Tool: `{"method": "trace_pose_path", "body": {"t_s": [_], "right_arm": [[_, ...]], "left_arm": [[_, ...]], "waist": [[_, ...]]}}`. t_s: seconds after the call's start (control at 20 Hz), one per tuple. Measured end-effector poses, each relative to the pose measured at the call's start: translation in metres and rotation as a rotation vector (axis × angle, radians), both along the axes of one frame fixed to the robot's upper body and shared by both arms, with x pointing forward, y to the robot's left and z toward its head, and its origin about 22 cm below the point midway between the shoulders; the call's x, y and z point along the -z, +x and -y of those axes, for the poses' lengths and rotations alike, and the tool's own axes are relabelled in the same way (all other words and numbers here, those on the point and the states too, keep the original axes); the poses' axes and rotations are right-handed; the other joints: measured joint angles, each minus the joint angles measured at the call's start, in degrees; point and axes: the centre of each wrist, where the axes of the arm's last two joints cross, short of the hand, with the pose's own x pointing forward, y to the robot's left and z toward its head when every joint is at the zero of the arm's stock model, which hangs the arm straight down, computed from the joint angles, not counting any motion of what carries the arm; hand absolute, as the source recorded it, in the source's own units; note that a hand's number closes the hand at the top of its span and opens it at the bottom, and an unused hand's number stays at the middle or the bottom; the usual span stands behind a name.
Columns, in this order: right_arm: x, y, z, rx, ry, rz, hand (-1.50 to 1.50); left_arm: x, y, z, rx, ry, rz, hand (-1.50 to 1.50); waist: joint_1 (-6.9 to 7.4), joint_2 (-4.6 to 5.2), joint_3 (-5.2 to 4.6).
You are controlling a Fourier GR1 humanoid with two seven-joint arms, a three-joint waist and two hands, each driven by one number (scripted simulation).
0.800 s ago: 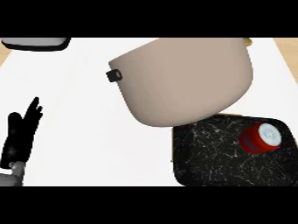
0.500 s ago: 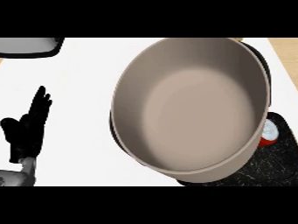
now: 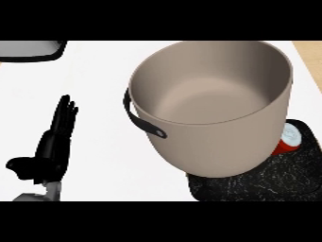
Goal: Pick the can from the tray and place it in the pot
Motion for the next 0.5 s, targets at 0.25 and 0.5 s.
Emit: {"method": "trace_pose_path", "body": {"t_s": [0.25,0.5], "right_arm": [[0.001,-0.042,0.006,-0.019,-0.088,-0.02,-1.5],[-0.014,-0.064,0.004,-0.005,-0.303,-0.208,-1.5]], "left_arm": [[0.002,-0.002,0.005,0.011,-0.006,0.025,0.0],[0.004,-0.003,0.006,0.016,-0.006,0.035,0.0]], "waist": [[0.43,0.14,-0.07],[0.59,0.28,-0.2]]}}
